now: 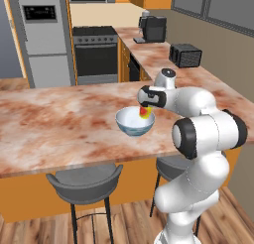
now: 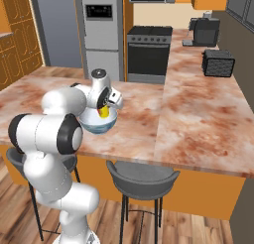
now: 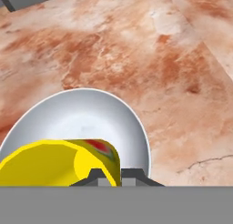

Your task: Place the cup inside the bowl on the dining table and move the bowl to any counter.

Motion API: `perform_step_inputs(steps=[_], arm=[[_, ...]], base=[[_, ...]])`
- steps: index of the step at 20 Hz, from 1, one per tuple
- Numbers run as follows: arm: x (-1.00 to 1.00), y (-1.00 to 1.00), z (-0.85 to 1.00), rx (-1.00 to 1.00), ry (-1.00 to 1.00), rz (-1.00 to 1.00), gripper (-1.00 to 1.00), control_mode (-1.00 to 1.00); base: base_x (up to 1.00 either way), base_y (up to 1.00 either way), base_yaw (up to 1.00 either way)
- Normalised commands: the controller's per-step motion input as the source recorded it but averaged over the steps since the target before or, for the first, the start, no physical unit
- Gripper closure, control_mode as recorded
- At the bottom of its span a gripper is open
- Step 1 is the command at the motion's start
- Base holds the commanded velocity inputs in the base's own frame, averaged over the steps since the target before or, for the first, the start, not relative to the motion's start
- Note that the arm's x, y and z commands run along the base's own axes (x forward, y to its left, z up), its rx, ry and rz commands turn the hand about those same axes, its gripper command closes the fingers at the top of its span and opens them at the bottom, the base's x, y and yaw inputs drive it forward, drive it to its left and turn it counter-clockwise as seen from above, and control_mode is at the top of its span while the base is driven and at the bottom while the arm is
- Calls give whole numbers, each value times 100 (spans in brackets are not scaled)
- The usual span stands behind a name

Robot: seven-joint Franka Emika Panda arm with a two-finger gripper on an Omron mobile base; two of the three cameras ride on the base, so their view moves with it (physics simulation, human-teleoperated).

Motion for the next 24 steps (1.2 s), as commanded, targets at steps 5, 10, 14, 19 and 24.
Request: perform_step_inputs(steps=[5, 10, 14, 19, 24], arm=[[0, 14, -1, 0, 5, 0, 100, -100], [4, 32, 0, 0, 5, 0, 100, -100], [3, 35, 0, 0, 2, 0, 100, -100], [18, 8, 0, 0, 1, 0, 100, -100], [12, 0, 0, 0, 9, 0, 100, -100]], base=[[0, 0, 0], [0, 0, 0], [0, 0, 0], [0, 0, 0], [0, 0, 0]])
